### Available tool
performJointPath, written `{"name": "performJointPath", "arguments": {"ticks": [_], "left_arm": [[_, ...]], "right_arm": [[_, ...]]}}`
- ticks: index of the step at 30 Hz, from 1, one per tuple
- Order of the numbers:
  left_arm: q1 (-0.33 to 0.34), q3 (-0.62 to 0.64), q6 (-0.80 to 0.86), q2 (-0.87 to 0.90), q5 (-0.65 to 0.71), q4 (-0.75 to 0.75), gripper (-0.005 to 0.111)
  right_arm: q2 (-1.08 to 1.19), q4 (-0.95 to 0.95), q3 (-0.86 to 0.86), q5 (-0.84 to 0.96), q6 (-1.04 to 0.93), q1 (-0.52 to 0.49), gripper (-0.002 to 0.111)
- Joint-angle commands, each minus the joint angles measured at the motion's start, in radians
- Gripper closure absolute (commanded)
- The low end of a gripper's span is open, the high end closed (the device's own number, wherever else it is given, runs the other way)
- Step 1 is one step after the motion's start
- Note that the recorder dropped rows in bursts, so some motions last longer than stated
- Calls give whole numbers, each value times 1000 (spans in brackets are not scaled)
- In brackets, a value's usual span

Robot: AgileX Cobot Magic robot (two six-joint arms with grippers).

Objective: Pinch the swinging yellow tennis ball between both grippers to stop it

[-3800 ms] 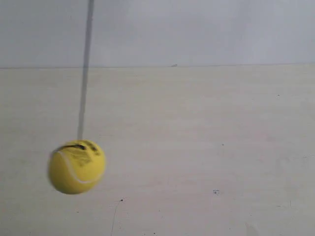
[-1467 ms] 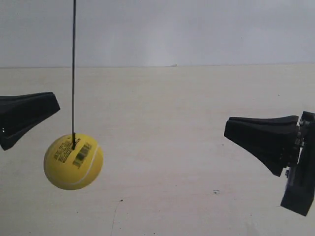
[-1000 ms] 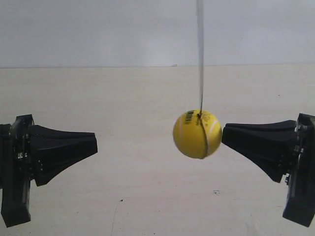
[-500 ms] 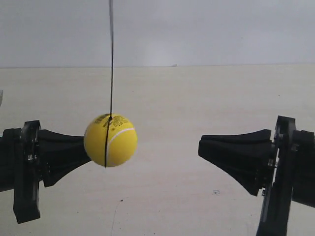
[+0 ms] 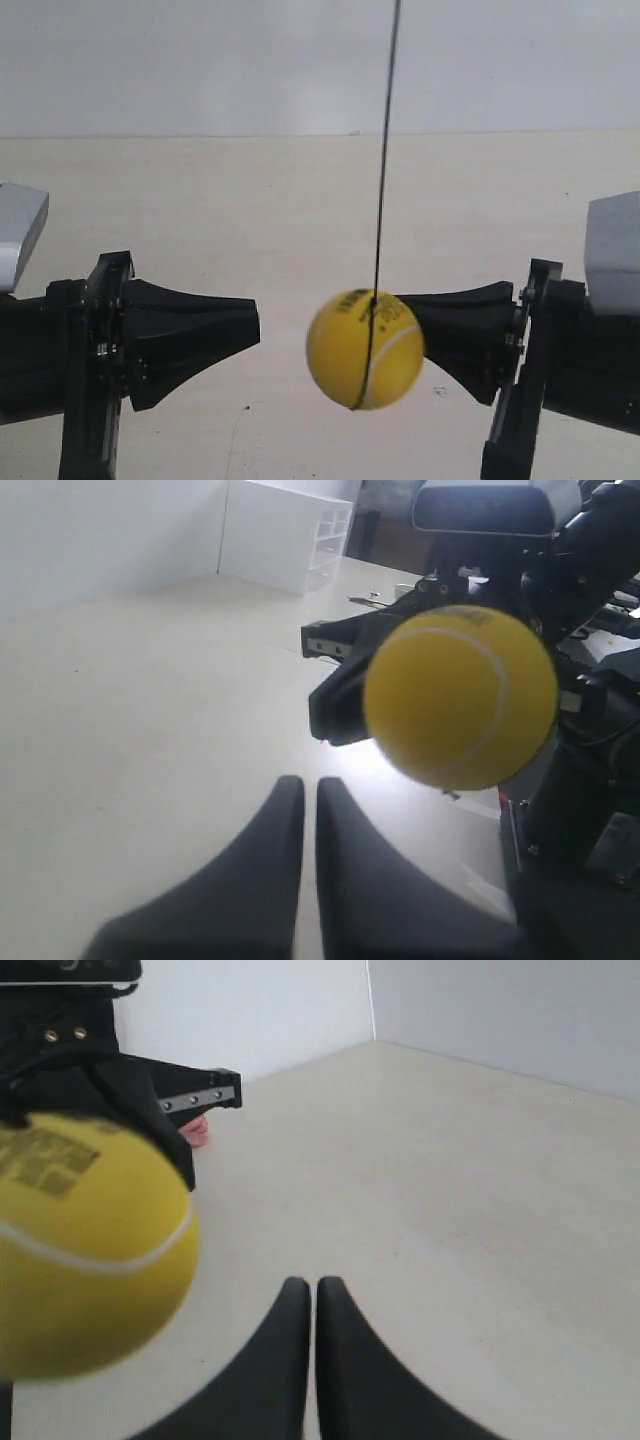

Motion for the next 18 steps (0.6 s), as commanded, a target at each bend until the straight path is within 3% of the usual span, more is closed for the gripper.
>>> {"name": "performJointPath", "arguments": {"ticks": [1, 18], "left_arm": [[-8, -5, 23, 3, -11, -17, 102], [-8, -5, 39, 3, -11, -24, 102]], "right_arm": [[14, 17, -4, -44, -31, 2, 108], [14, -56, -4, -168, -38, 2, 108]]}}
